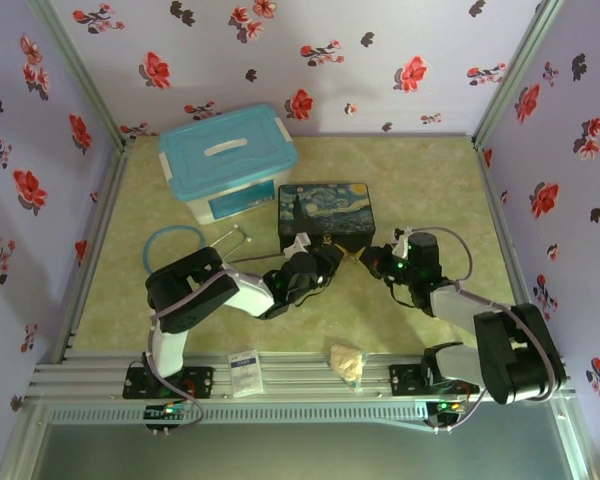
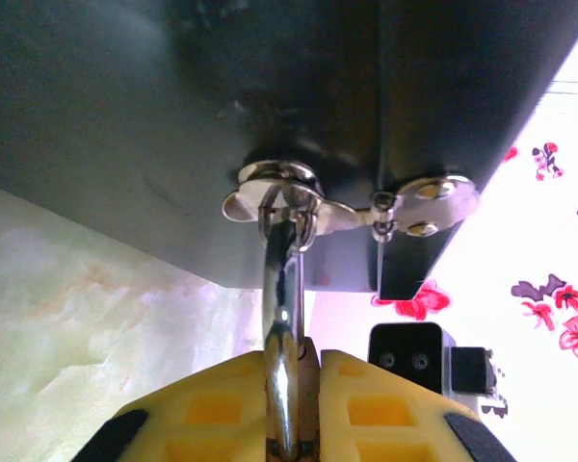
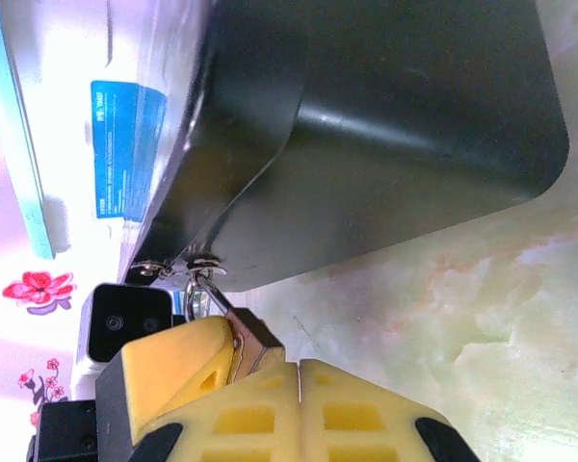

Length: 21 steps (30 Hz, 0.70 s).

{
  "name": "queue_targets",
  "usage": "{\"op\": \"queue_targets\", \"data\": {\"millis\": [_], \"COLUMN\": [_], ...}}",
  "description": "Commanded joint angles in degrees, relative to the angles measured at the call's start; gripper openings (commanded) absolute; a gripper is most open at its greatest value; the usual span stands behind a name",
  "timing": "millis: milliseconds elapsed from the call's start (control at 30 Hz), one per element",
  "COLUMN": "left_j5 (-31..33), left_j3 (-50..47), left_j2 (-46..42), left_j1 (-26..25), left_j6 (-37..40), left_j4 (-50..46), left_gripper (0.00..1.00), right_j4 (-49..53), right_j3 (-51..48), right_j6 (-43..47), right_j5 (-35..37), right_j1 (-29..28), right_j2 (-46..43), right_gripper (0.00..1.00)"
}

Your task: Unlock the padlock with the key

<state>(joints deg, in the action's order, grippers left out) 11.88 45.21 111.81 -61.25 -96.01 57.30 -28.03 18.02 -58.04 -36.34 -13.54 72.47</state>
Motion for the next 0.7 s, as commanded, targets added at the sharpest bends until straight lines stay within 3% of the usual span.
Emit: {"op": "queue_targets", "data": {"millis": [0,233,533,667], "left_j5": [-7.51,-8.03,-8.64,-8.98], "left_j3": [0.27,1.28,2.24,1.93], "left_j2": [-1.27,-1.62,-1.64,-2.03], "left_j1": [-2.97,-2.99,-3.26,-2.97], "left_j6": [-0.89,-0.22,-0.77,-0.67], "left_j4": [11.28,12.21,12.05,12.32], "left_gripper": [0.0,0.0,0.0,0.0], "right_j4": [-3.92,-12.08,-7.38,2.97], "right_j3": [0.54,0.06,1.41,2.39], "right_j6": [0.62,-5.51,2.87,11.78], "right_j5": [-1.72,-5.18,-2.5,-1.62], "right_j1": [-0.06,0.16,-2.6,-0.82], "right_j2": [1.36,5.2,-1.8,-4.23], "right_gripper": [0.0,0.0,0.0,0.0]}}
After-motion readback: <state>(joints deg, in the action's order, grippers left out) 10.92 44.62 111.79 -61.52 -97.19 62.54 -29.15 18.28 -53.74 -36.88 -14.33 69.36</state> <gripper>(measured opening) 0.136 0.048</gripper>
